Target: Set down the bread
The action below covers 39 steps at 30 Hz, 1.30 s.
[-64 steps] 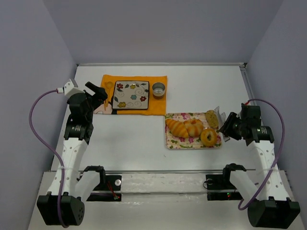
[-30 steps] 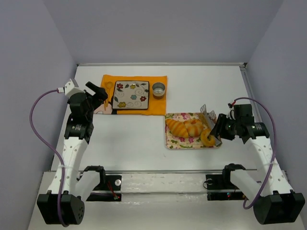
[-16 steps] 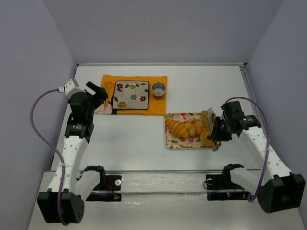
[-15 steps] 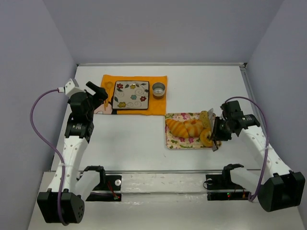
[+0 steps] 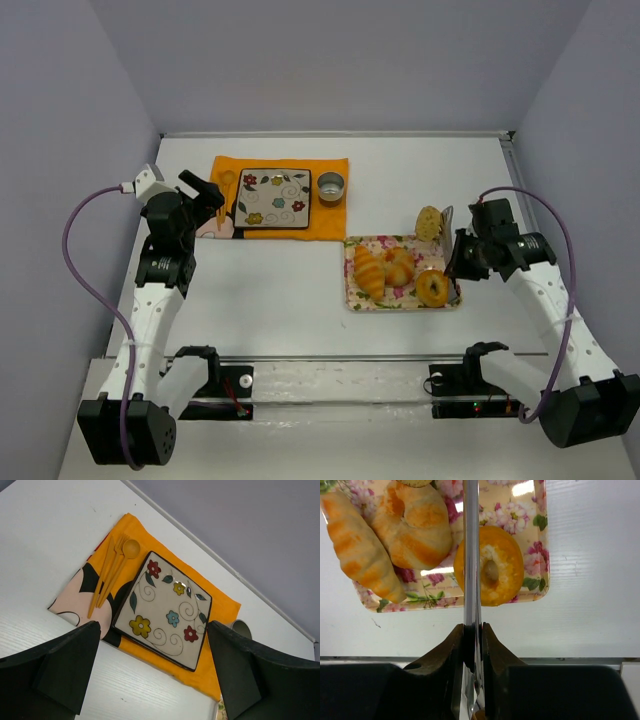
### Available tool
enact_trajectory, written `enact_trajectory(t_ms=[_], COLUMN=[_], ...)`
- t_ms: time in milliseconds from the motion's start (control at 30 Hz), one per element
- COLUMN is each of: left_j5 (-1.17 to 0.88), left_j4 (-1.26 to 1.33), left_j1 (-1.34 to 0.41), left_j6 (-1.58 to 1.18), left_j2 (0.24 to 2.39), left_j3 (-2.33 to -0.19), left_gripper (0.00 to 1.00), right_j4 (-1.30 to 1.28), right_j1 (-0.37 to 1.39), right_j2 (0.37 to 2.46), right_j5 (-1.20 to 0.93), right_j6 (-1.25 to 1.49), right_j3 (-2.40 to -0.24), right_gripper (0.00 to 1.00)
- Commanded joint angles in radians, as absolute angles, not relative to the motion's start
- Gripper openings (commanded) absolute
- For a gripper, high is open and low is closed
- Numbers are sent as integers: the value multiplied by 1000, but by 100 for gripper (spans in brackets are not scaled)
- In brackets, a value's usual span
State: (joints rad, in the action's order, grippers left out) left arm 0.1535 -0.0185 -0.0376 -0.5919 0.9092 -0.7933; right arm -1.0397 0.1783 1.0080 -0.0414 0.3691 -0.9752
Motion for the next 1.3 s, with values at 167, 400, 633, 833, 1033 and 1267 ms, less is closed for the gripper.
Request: enact_trajectory(t_ms=[167,400,633,833,1033,1267], left_j5=[158,164,146,149,164,173], left_j4=[34,31,25,20,11,9], left_j1=[-38,-38,-38,-38,-38,-38], left_j6=[-589,-588,-594,-597,-598,-601], left_j2=[905,907,907,897,897,907], left_j3=[-793,-795,-795,-793,-793,-795], left_gripper=[99,99,99,99,99,99], right_j4=[-985,-824,-646,-626,-706,-747], right_j1=[222,464,566,658,692,739], right_j2=[973,1144,1501,1858,2118,2184], right_j5=[-49,-5,-55,-86,-32,-6], right_j6=[330,324,247,199,204,187], right_j3=[-1117,-1299,-1569,-1897,-2127,-2143], right_gripper=[7,7,7,7,7,7])
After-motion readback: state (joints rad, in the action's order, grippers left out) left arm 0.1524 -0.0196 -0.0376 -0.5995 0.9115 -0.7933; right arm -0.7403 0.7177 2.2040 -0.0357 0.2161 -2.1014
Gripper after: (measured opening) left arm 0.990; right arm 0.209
